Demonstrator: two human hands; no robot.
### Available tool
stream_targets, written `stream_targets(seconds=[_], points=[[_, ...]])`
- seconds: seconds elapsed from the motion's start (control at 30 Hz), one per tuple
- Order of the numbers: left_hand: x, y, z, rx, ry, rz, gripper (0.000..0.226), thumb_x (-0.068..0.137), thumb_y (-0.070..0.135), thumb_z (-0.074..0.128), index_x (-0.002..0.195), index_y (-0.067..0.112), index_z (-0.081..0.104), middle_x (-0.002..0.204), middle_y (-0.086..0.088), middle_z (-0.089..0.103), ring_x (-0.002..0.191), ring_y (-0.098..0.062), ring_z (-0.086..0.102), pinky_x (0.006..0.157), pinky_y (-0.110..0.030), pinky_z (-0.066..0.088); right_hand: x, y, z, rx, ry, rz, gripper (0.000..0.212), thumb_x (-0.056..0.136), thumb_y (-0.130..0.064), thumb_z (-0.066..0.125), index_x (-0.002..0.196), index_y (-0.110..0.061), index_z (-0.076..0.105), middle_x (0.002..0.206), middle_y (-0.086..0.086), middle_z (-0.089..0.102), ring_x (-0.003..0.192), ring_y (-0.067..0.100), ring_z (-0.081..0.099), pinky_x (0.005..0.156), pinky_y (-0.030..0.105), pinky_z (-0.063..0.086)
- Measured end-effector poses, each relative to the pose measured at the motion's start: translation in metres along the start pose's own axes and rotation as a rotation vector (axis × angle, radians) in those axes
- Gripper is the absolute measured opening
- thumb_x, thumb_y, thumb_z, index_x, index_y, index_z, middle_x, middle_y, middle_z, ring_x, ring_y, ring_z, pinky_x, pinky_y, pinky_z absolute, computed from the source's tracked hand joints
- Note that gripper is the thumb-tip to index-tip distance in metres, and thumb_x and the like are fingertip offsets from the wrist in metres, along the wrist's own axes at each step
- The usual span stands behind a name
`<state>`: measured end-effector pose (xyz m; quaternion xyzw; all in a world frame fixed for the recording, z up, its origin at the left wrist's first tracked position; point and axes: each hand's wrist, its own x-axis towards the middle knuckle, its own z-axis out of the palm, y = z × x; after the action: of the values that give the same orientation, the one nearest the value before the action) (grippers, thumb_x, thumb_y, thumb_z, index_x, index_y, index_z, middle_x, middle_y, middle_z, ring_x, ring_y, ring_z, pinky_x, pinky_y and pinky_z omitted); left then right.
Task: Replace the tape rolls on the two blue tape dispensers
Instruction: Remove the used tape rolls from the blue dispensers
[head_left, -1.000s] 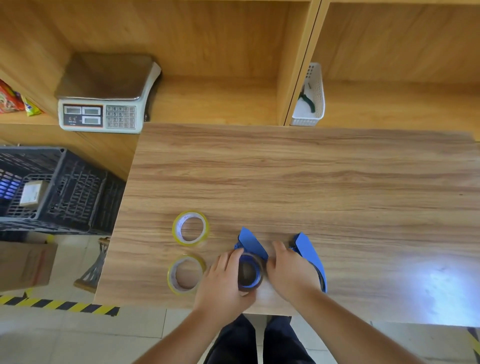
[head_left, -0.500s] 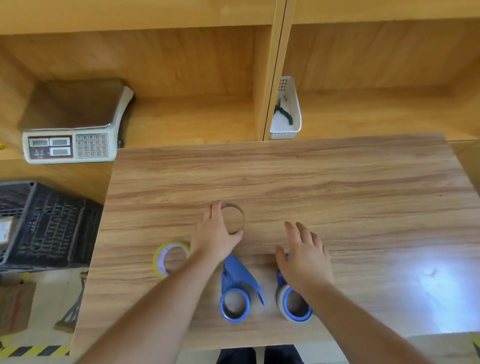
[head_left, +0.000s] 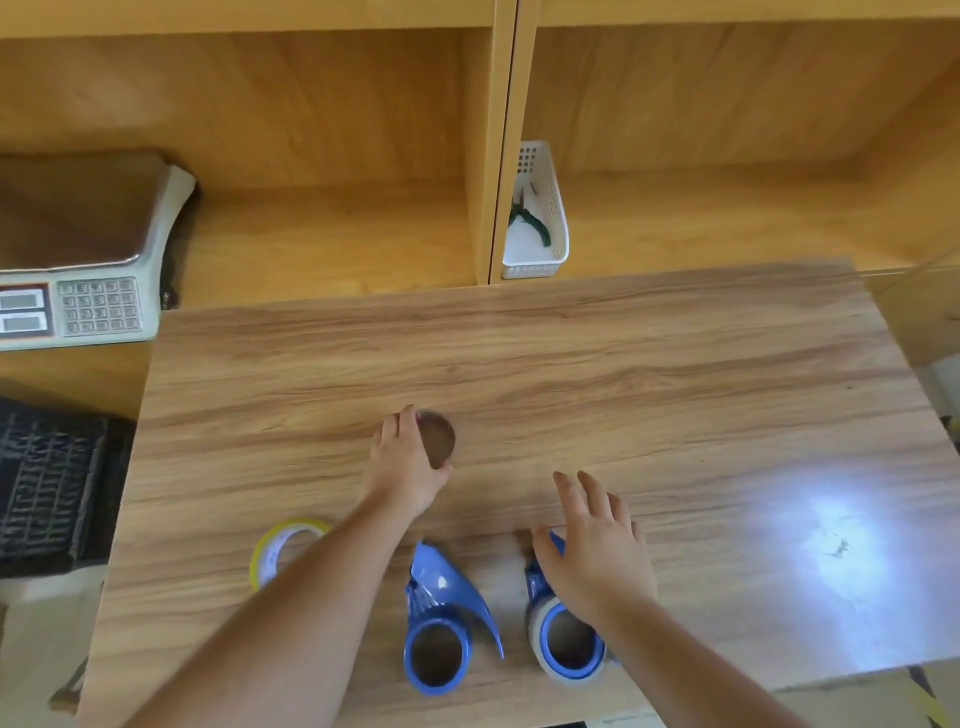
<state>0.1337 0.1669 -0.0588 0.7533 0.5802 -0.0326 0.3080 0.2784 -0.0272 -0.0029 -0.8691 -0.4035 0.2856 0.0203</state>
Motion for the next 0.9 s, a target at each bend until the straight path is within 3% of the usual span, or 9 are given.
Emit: stream_targets(seconds=[0.23,0.37,0.57,0.8,0.9], points=[[-0.009,-0.003,-0.004,0.067,0.033,-0.005,0.112,0.071,0.042,0.087,0.158,0.022,0.020,0.162,-0.005,0.023,0.146,-0.032,0.029,0.117,-0.046,0.033,-0.005,0.010,-0.001,-0.002,-0.019,-0.030,0.071,0.094,-0.060,0.039,0.157,-0.036,0.018,0.166,-0.004,0.023,0.148,0.026,0.027,0.116,0.045,0.034],[-0.059,0.009,0.001,-0.053,0.075,0.067,0.108,0.073,0.043,0.085,0.157,0.025,0.020,0.162,-0.002,0.019,0.147,-0.028,0.028,0.120,-0.046,0.033,-0.018,0.026,0.000,0.015,-0.069,-0.068,0.071,0.096,-0.056,0.043,0.158,-0.032,0.017,0.162,-0.006,0.031,0.146,0.021,0.031,0.114,0.040,0.038],[-0.179,0.039,0.058,-0.120,-0.083,0.311,0.096,0.079,0.055,0.069,0.157,0.028,0.020,0.159,0.012,0.020,0.149,-0.009,0.025,0.119,-0.022,0.028,-0.049,0.064,0.009,0.102,-0.174,-0.012,0.064,0.099,-0.052,0.043,0.155,-0.028,0.027,0.152,-0.005,0.045,0.140,0.020,0.039,0.104,0.037,0.045],[-0.227,0.061,0.103,0.008,-0.154,0.180,0.108,0.083,0.056,0.070,0.160,0.011,0.009,0.163,0.000,0.017,0.152,-0.018,0.018,0.122,-0.026,0.019,-0.068,0.085,0.020,0.134,-0.257,-0.002,0.046,0.098,-0.046,0.044,0.141,-0.031,0.046,0.131,-0.003,0.063,0.121,0.021,0.056,0.090,0.041,0.054],[-0.229,0.066,0.111,0.075,-0.168,0.133,0.111,0.082,0.055,0.073,0.159,0.010,0.008,0.162,-0.003,0.019,0.152,-0.020,0.021,0.123,-0.029,0.025,-0.069,0.087,0.023,0.131,-0.258,-0.013,0.040,0.099,-0.041,0.044,0.137,-0.032,0.047,0.123,-0.003,0.065,0.110,0.022,0.062,0.082,0.040,0.056]])
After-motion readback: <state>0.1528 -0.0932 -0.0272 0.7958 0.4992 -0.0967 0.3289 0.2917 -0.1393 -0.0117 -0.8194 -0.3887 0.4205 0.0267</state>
